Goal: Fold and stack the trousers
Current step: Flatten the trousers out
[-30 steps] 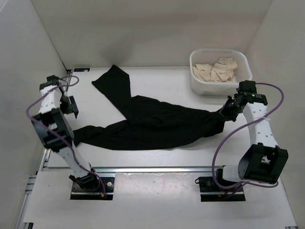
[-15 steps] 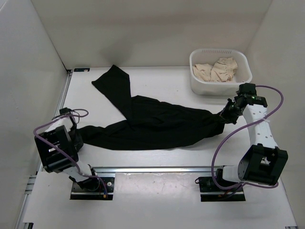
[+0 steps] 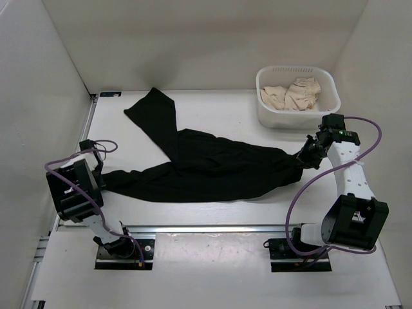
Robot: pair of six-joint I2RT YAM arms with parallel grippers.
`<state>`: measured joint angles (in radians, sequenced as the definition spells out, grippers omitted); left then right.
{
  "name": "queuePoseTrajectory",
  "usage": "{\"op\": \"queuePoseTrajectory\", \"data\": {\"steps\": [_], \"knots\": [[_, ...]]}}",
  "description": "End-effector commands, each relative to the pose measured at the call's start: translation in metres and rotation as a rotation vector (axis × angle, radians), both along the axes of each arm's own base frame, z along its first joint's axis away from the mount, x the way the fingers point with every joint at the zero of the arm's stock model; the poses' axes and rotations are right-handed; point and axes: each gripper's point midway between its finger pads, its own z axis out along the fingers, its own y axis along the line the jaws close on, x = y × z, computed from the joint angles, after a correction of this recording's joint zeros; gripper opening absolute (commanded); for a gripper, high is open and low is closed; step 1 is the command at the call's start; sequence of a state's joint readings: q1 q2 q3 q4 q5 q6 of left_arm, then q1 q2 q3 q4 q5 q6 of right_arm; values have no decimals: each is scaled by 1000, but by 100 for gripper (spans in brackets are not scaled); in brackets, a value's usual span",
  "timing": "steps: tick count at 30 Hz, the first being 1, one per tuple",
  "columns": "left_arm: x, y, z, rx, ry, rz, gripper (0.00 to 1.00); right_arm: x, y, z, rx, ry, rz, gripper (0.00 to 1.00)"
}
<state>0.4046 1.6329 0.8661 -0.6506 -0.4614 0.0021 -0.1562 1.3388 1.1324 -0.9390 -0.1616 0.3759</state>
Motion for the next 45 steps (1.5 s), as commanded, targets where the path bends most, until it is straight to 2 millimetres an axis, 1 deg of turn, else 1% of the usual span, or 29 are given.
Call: {"op": "queuePoseTrajectory", "data": {"steps": [1,4,6,7,8,9,11,13,15,16,17,18,19,20,21,24,25,26,28,32,33,37,38,39,40,41,42,44,45], "knots": [[-10,2,-3,-1,39,17,14,5,-6,9,-31,-34,14,0],[-8,3,24,0,-14,27,14,5,-10,10,-56,-31,15,0],[-8,-1,43,-27,-50,29,14,4,-12,10,-66,-29,11,0],[-10,-2,49,-37,-55,36,22,4,-12,10,-66,-29,11,0],[-12,-5,51,-57,-44,34,36,4,-12,10,-66,-29,11,0],[-16,-7,56,-72,-41,41,41,4,-12,10,-66,-29,11,0],[-19,-10,58,-111,-40,53,44,7,-12,10,-66,-29,11,0],[-26,-14,47,-149,-10,66,46,9,-12,13,-68,-38,11,0],[-32,-15,38,-186,9,89,27,7,-12,12,-66,-29,11,0],[-32,-15,35,-191,20,90,22,8,-13,15,-71,-39,19,0],[-33,-14,30,-206,27,100,23,8,-13,15,-71,-39,19,0],[-33,-15,27,-212,38,102,45,8,-13,15,-71,-39,19,0],[-35,-14,26,-207,51,104,56,8,-13,17,-73,-48,19,0],[-37,-12,24,-211,58,115,59,8,-13,18,-73,-48,19,0],[-34,-7,24,-186,47,116,61,8,-14,17,-81,-47,16,0],[-37,8,21,-123,35,143,64,6,-14,17,-81,-47,16,0],[-33,12,22,-101,19,144,64,6,-14,17,-81,-47,16,0],[-36,15,19,-106,28,159,64,6,-14,17,-81,-47,16,0],[-33,23,22,-95,7,180,64,6,-14,17,-81,-47,16,0],[-29,22,19,-114,-4,176,65,3,-14,16,-81,-47,16,0],[-31,20,13,-125,16,177,65,3,-14,16,-81,-47,16,0],[-32,20,4,-138,41,179,58,3,-14,16,-81,-47,16,0],[-35,21,2,-144,49,188,41,3,-14,16,-81,-47,16,0],[-35,21,2,-144,49,188,30,3,-13,18,-83,-56,15,0],[-35,21,2,-144,49,188,19,3,-13,18,-83,-56,15,0],[-34,21,4,-139,41,188,14,3,-13,18,-83,-56,15,0],[-36,20,4,-144,51,188,14,3,-13,18,-83,-56,15,0],[-32,26,21,-120,7,195,14,1,-15,17,-91,-45,12,0],[-29,28,28,-111,-10,194,14,-3,-20,15,-120,-27,0,0]]}}
